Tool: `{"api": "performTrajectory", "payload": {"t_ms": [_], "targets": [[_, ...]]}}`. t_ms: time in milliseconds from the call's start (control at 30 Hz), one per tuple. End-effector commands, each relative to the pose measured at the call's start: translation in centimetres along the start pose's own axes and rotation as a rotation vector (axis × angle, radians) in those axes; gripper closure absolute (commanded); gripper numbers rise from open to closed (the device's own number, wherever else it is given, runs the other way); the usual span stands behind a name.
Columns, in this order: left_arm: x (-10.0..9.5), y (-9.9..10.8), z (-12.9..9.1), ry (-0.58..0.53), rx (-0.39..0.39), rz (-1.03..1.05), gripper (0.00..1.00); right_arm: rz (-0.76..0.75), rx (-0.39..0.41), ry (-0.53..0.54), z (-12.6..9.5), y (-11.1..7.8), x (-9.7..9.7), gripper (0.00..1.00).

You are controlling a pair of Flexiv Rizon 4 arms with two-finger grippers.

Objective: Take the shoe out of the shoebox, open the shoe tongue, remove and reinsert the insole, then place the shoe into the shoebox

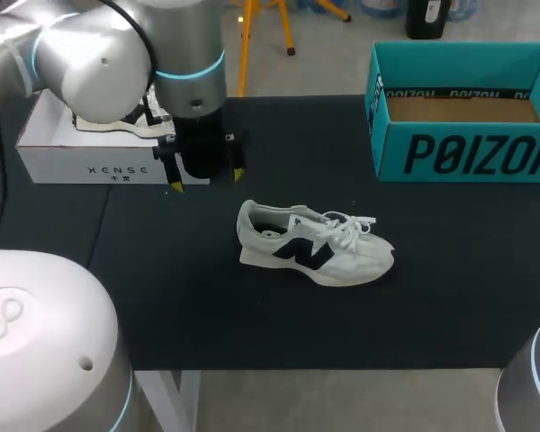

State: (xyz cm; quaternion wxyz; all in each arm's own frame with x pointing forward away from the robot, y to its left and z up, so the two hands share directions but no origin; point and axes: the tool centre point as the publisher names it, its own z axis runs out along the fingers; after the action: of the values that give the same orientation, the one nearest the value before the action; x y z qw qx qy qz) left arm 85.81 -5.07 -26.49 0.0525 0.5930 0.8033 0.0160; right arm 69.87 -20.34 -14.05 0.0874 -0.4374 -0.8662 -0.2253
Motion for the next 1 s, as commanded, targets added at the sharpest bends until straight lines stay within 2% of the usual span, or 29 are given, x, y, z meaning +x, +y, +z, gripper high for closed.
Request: {"api": "performTrajectory", "payload": {"t_ms": [33, 100, 233, 267, 333, 367, 467, 533, 567, 633, 767, 1000], "targets": [[2.2, -0.1, -0.5, -0.304, 0.230, -0.157, 0.00, 0.000, 0.003, -0.001, 0.0, 0.0, -0.1, 0.00], [2.4, -0.5, -0.5, -0.412, 0.353, -0.193, 0.00, 0.000, 0.003, -0.001, 0.0, 0.0, -0.1, 0.00], [2.5, -1.1, 0.7, -0.552, 0.515, -0.269, 0.00, 0.000, 0.003, -0.001, 0.0, 0.0, -0.1, 0.00], [2.5, -1.2, 1.2, -0.613, 0.584, -0.276, 0.00, 0.000, 0.003, -0.001, 0.0, 0.0, -0.1, 0.00], [2.4, -1.3, 2.2, -0.653, 0.627, -0.330, 0.00, 0.000, 0.003, -0.001, 0.0, 0.0, -0.1, 0.00], [2.4, -1.3, 2.6, -0.740, 0.704, -0.341, 0.00, 0.000, 0.003, -0.001, 0.0, 0.0, -0.1, 0.00], [2.4, -1.4, 3.2, -0.808, 0.745, -0.398, 0.00, 0.000, 0.003, -0.001, 0.0, 0.0, -0.1, 0.00], [2.2, -1.6, 3.4, -0.796, 0.731, -0.407, 0.00, 0.000, 0.003, -0.001, 0.0, 0.0, -0.1, 0.00], [2.1, -1.7, 3.4, -0.828, 0.767, -0.408, 0.00, 0.000, 0.003, -0.001, 0.0, 0.0, -0.1, 0.00], [1.8, -1.7, 3.6, -0.802, 0.758, -0.417, 0.00, 0.000, 0.003, -0.001, 0.0, 0.0, -0.1, 0.00], [1.4, -1.6, 3.7, -0.803, 0.810, -0.436, 0.00, 0.000, 0.003, -0.001, 0.0, 0.0, -0.1, 0.00], [2.1, -1.5, 4.1, -0.754, 0.903, -0.493, 0.00, 0.000, 0.003, -0.001, 0.0, 0.0, -0.1, 0.00]]}}
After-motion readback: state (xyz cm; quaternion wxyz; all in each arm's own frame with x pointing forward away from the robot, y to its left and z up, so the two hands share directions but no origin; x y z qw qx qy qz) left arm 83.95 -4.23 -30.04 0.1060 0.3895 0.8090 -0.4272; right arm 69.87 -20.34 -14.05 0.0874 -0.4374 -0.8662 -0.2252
